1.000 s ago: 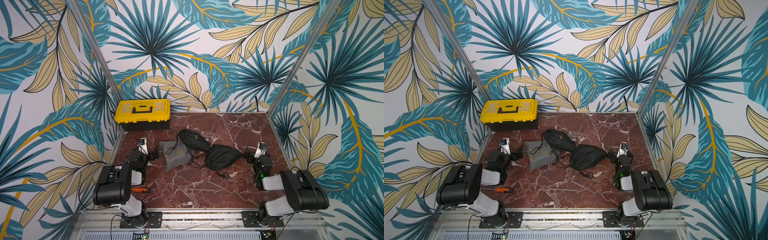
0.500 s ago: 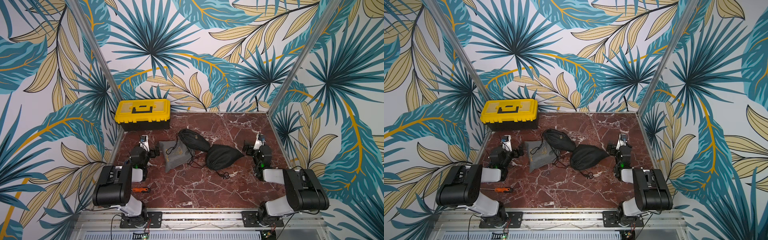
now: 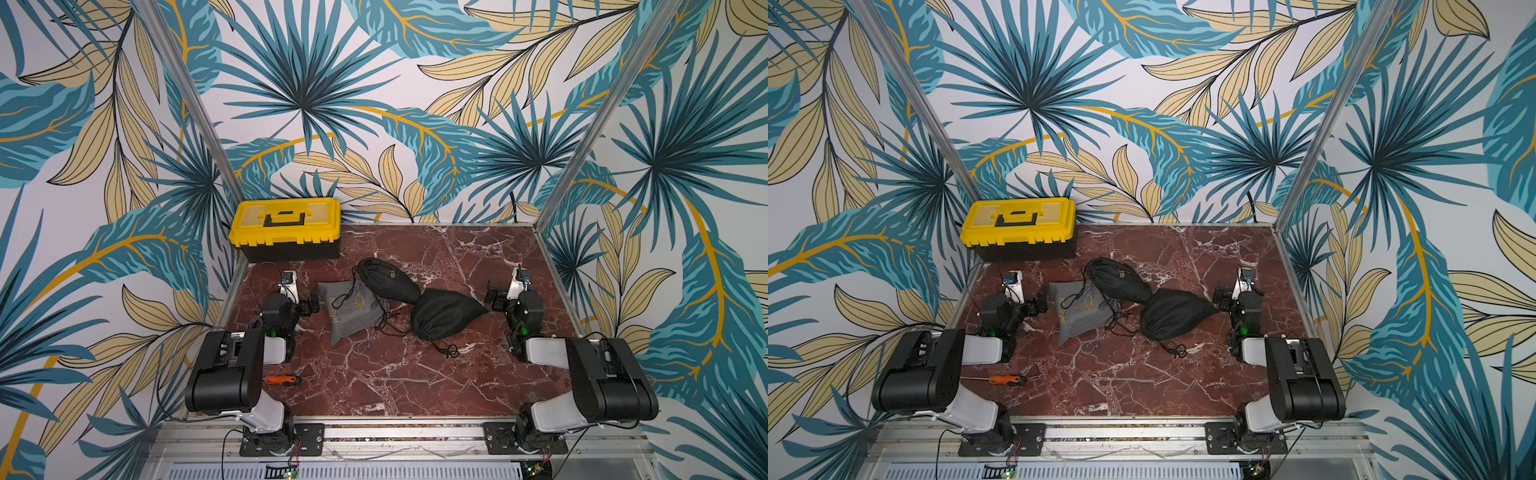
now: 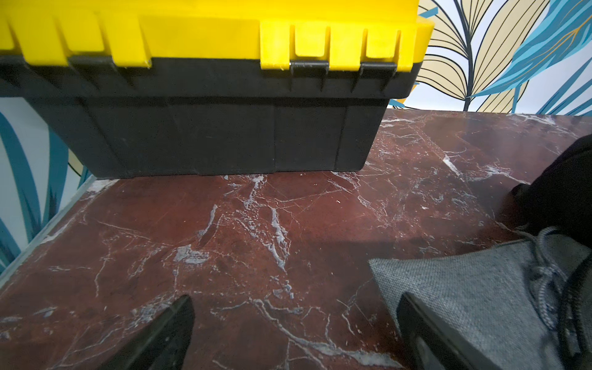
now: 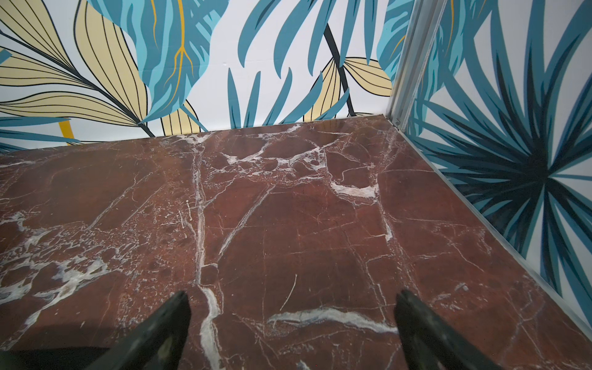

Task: Pack away hair dryers
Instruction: Reset both arms

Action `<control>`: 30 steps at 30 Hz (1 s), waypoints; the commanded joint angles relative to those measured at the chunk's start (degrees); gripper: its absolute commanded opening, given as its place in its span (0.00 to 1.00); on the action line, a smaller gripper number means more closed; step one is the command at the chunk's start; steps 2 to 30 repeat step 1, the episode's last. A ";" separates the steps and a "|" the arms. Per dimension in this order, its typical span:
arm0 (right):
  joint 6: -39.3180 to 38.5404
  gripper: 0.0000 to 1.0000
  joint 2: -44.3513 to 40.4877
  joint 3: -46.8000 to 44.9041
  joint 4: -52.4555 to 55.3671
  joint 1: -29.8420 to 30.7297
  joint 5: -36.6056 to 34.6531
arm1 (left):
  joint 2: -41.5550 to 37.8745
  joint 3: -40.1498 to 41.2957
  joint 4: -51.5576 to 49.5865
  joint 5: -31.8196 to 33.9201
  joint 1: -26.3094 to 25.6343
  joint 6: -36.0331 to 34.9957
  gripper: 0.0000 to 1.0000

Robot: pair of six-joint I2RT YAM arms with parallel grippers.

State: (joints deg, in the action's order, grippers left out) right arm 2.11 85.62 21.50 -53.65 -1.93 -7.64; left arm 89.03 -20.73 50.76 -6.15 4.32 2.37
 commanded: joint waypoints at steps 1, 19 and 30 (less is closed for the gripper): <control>-0.35 0.99 0.38 -0.58 0.53 -0.18 0.35 | -1.00 -2.09 -0.85 1.23 -0.47 -0.66 0.99; -0.35 0.99 0.38 -0.58 0.53 -0.18 0.35 | -1.00 -2.09 -0.85 1.23 -0.47 -0.66 0.99; -0.35 0.99 0.38 -0.58 0.53 -0.18 0.35 | -1.00 -2.09 -0.85 1.23 -0.47 -0.66 0.99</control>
